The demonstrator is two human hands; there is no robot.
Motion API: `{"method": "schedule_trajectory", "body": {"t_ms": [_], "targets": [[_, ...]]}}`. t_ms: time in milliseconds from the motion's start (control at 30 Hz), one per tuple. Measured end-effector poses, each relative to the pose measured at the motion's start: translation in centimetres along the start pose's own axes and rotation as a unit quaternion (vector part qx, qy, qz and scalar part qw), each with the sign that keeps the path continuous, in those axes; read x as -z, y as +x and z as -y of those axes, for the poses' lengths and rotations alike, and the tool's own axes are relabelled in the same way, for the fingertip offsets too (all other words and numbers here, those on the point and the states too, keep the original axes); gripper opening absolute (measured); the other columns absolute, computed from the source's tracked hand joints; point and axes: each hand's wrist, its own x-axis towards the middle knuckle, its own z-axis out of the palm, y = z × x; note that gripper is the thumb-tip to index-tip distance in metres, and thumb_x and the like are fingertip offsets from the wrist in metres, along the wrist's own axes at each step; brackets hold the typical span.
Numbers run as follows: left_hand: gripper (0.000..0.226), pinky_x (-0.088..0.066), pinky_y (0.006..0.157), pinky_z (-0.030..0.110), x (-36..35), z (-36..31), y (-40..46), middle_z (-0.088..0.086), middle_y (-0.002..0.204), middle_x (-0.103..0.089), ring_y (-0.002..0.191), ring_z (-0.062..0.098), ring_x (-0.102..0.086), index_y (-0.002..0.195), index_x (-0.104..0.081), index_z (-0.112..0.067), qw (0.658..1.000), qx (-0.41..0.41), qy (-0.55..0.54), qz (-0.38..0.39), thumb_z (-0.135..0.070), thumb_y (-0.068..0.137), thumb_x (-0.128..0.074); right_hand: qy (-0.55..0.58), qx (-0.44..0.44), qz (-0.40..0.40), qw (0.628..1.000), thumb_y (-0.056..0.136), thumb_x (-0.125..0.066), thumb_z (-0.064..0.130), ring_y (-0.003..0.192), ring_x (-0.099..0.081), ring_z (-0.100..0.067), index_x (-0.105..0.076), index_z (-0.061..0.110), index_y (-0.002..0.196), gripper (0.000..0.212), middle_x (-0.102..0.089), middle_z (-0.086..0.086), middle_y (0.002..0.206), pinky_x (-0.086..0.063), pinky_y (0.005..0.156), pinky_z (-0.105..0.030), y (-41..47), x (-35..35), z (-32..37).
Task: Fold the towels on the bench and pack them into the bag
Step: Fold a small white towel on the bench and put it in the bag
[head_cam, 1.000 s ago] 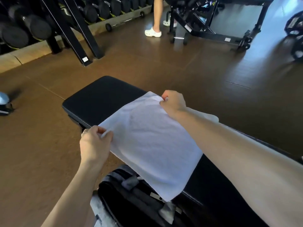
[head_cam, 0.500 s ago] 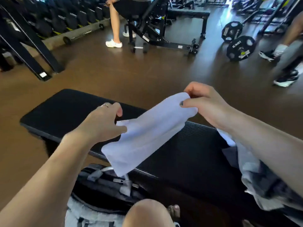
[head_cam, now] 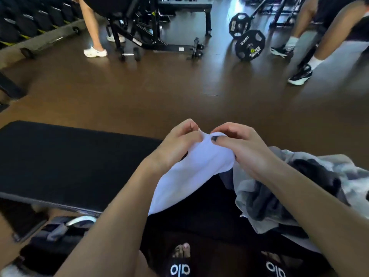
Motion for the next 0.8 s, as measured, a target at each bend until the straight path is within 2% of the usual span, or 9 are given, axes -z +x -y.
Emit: {"method": "schedule_trajectory", "body": {"t_ms": [100, 167, 233, 300, 333, 433, 567, 733, 800], "targets": [[0.019, -0.037, 0.062, 0.028, -0.3, 0.5, 0.1, 0.015, 0.078, -0.053, 0.07, 0.016, -0.046, 0.084, -0.05, -0.003, 0.995, -0.062, 0.06, -0.041, -0.013, 0.088, -0.066, -0.02, -0.006, 0.002, 1.0, 0.091, -0.063, 0.009, 0.089, -0.068, -0.012, -0.075, 0.014, 0.093, 0.014, -0.074, -0.004, 0.093, -0.051, 0.078, -0.029, 0.4, 0.9, -0.4], [0.011, -0.042, 0.061, 0.022, -0.5, 0.4, 0.2, 0.006, 0.079, -0.059, 0.069, 0.012, -0.052, 0.09, -0.061, -0.006, 0.991, -0.095, 0.07, -0.065, -0.012, 0.091, -0.069, -0.05, -0.002, 0.014, 0.999, 0.093, -0.063, 0.014, 0.091, -0.067, -0.014, -0.075, 0.016, 0.093, 0.013, -0.073, -0.003, 0.095, -0.049, 0.08, -0.029, 0.7, 1.5, -0.8], [0.006, -0.052, 0.072, 0.021, -0.7, 0.3, 0.1, -0.005, 0.093, -0.071, 0.084, 0.007, -0.066, 0.099, -0.069, -0.008, 0.989, -0.121, 0.068, -0.047, -0.011, 0.093, -0.07, -0.077, 0.006, 0.035, 0.996, 0.095, -0.063, 0.02, 0.096, -0.065, -0.023, -0.075, 0.017, 0.094, 0.013, -0.071, -0.007, 0.096, -0.046, 0.08, -0.032, 0.9, 1.7, -0.9], [0.014, -0.057, 0.092, 0.033, -0.8, 0.5, 0.0, 0.0, 0.111, -0.073, 0.105, 0.014, -0.07, 0.108, -0.072, -0.008, 0.982, -0.161, 0.094, -0.032, -0.008, 0.094, -0.069, -0.084, 0.017, 0.048, 0.995, 0.095, -0.064, 0.023, 0.089, -0.061, -0.024, -0.075, 0.016, 0.094, 0.013, -0.068, -0.011, 0.094, -0.043, 0.078, -0.034, 1.0, 1.6, -0.9], [0.016, -0.056, 0.096, 0.038, -0.8, 0.4, 0.0, 0.002, 0.114, -0.072, 0.109, 0.018, -0.07, 0.11, -0.073, -0.009, 0.977, -0.18, 0.109, -0.032, -0.008, 0.094, -0.069, -0.084, 0.024, 0.048, 0.995, 0.094, -0.064, 0.022, 0.082, -0.058, -0.02, -0.075, 0.015, 0.092, 0.013, -0.065, -0.013, 0.091, -0.041, 0.076, -0.034, 1.0, 1.6, -0.8], [0.015, -0.056, 0.09, 0.043, -1.0, 0.1, -0.2, 0.0, 0.108, -0.07, 0.104, 0.022, -0.07, 0.107, -0.074, -0.014, 0.961, -0.224, 0.153, -0.05, -0.012, 0.092, -0.073, -0.069, 0.029, 0.034, 0.997, 0.089, -0.067, 0.023, 0.075, -0.047, -0.01, -0.071, 0.005, 0.086, 0.018, -0.056, -0.018, 0.082, -0.034, 0.072, -0.033, 1.0, 1.5, -0.7], [0.008, -0.057, 0.085, 0.041, -1.3, -0.2, -0.5, -0.001, 0.099, -0.07, 0.096, 0.025, -0.069, 0.098, -0.075, -0.014, 0.956, -0.235, 0.166, -0.058, -0.012, 0.09, -0.075, 0.001, 0.002, 0.024, 1.0, 0.086, -0.067, 0.018, 0.078, -0.05, -0.012, -0.072, 0.003, 0.086, 0.016, -0.055, -0.013, 0.079, -0.035, 0.073, -0.033, 1.0, 1.7, -1.0], [0.004, -0.057, 0.084, 0.032, -1.0, -0.2, -0.8, -0.001, 0.094, -0.071, 0.091, 0.02, -0.069, 0.091, -0.073, -0.012, 0.964, -0.21, 0.153, -0.052, -0.008, 0.092, -0.071, 0.064, -0.003, 0.031, 0.997, 0.079, -0.072, 0.022, 0.088, -0.057, -0.022, -0.071, 0.003, 0.088, 0.021, -0.063, -0.024, 0.094, -0.038, 0.08, -0.039, 0.9, 1.6, -1.2], [0.005, -0.056, 0.083, 0.028, -0.9, -0.1, -1.0, -0.001, 0.094, -0.071, 0.091, 0.019, -0.069, 0.09, -0.072, -0.012, 0.966, -0.205, 0.151, -0.055, -0.008, 0.093, -0.07, 0.079, 0.007, 0.025, 0.997, 0.081, -0.073, 0.019, 0.091, -0.062, -0.032, -0.07, 0.002, 0.088, 0.019, -0.064, -0.03, 0.104, -0.042, 0.082, -0.041, 0.9, 1.6, -1.0]]}}
